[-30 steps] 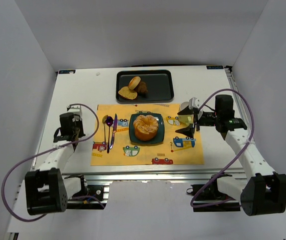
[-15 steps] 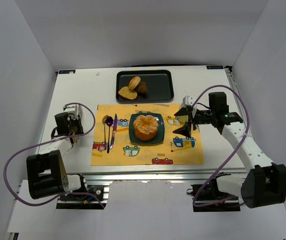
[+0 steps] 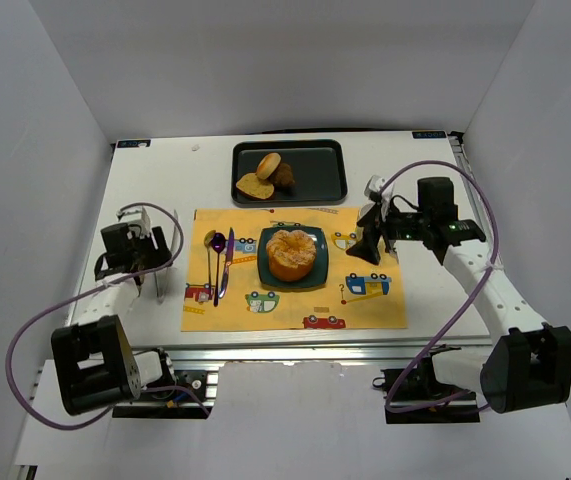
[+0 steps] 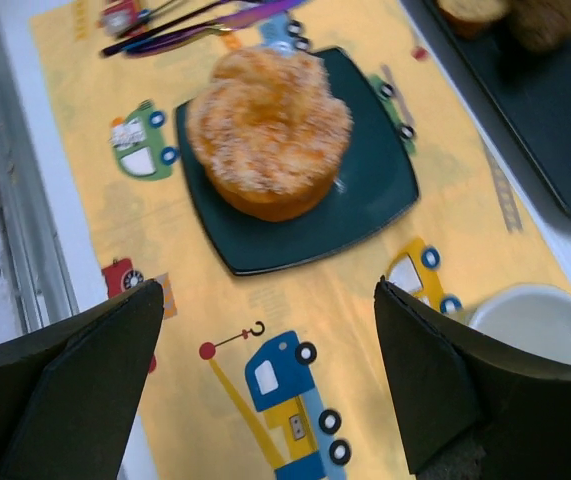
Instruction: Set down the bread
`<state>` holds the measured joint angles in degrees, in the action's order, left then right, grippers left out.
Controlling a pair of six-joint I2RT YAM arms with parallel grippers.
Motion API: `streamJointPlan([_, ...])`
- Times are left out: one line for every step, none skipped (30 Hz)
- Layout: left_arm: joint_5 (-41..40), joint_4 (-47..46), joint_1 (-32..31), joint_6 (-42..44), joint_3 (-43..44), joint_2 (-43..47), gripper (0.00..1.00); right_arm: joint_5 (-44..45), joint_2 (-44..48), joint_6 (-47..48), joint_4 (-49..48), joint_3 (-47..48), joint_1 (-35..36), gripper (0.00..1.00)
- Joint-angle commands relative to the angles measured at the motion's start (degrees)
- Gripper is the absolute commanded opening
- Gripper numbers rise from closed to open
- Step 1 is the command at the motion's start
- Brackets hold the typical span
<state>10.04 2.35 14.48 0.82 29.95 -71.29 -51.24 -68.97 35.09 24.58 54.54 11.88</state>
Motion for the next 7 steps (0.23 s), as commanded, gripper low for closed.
streamJointPlan([-0.4, 3.2, 0.4, -6.9, 4.7, 6.1, 0.79, 11.6, -0.3, -17.6, -6.8, 3.7, 0.2, 0.9])
streamJointPlan([-0.5, 3.7, 0.4, -8.5, 5.1, 7.1, 0.79, 16.5, -0.5, -19.3, -7.1, 5.1, 0.2, 0.89])
streamJointPlan([-0.6, 4.0, 0.4, -10.6, 5.4, 9.3, 0.78, 18.0, -0.6, -20.4, -7.0, 5.9, 0.2, 0.89])
streamJointPlan([-0.9, 4.3, 0.4, -15.0, 5.7, 10.5, 0.78, 19.5, -0.8, -21.2, -7.1, 6.4, 0.2, 0.9])
streamJointPlan([-1.2, 4.6, 0.4, -16.9, 5.8, 11.7, 0.77, 20.2, -0.9, -21.9, -7.5, 7.1, 0.2, 0.89])
streamJointPlan([-0.1, 4.6, 0.4, -18.6, 5.8, 12.8, 0.57, 20.1, -0.8, -21.9, -7.9, 7.2, 0.2, 0.89])
streamJointPlan([0.8, 4.2, 0.4, -21.4, 5.7, 15.0, 0.32, 19.6, -0.7, -21.8, -8.4, 7.0, 0.2, 0.9])
